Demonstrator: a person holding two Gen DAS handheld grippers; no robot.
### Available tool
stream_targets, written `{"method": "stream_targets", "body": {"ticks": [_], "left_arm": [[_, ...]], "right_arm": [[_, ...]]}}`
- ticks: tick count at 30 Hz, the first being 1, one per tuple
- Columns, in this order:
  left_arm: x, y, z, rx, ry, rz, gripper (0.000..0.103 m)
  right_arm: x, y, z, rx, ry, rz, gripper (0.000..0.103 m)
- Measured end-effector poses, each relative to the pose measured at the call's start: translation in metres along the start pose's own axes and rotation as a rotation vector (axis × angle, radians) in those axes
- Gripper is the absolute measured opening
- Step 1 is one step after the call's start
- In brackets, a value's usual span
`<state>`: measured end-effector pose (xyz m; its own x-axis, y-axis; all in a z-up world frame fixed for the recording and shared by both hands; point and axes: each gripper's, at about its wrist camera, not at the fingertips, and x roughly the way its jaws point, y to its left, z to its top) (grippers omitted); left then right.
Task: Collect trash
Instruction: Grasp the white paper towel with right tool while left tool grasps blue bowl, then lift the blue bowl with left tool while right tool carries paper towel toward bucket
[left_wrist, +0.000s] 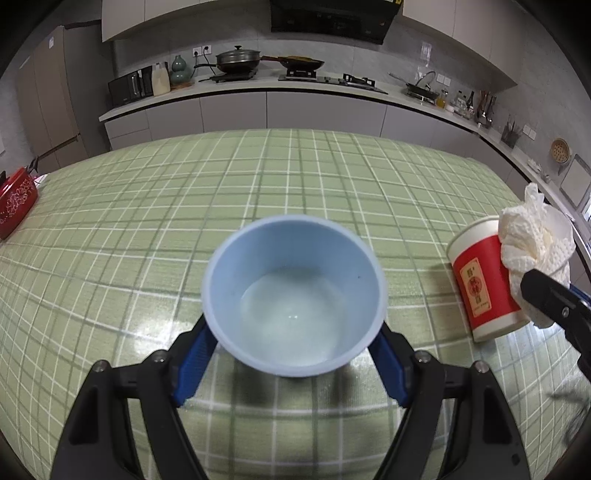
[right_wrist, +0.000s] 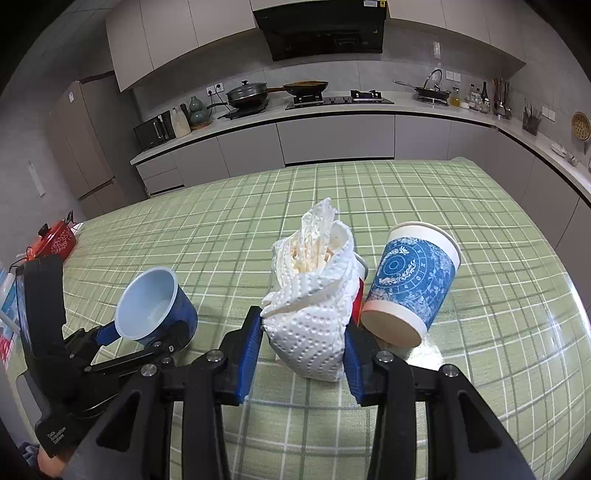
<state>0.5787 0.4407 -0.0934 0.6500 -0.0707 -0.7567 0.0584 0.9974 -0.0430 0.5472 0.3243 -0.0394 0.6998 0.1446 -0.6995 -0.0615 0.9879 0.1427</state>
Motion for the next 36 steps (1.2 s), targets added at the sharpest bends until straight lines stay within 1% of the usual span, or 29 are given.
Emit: {"method": "stream_targets", "body": {"ticks": [2, 13, 20, 24, 29, 33, 36], "left_arm": [[0.001, -0.001, 0.0, -0.007, -0.005, -0.01, 0.076], [-0.005, 0.01, 0.002, -0.055, -0.066, -0.032, 0.074], [-0.037, 0.009, -0.001, -0.022, -0.089, -0.045, 0.074], [-0.053, 0.001, 0.0, 0.001, -0.099, -0.074, 0.074], [-0.07, -0.016, -0.006, 0.039, -0.111, -0.118, 0.074], [-0.085, -0.035, -0.019, 0.049, -0.115, -0.129, 0.074], [-0.097, -0.055, -0.033, 0.043, -0.123, -0.116, 0.074]], "right_arm": [[0.002, -0.001, 0.001, 0.001, -0.001, 0.002, 0.043], [-0.002, -0.005, -0.002, 0.021, -0.009, 0.014, 0.043], [-0.02, -0.009, -0.003, 0.04, -0.021, 0.032, 0.043], [-0.035, -0.012, -0.01, 0.057, -0.027, 0.036, 0.043], [-0.058, -0.024, -0.028, 0.093, -0.025, 0.028, 0.043], [-0.077, -0.035, -0.042, 0.086, -0.024, 0.035, 0.043], [-0.091, -0.05, -0.051, 0.073, -0.026, 0.051, 0.043]]}}
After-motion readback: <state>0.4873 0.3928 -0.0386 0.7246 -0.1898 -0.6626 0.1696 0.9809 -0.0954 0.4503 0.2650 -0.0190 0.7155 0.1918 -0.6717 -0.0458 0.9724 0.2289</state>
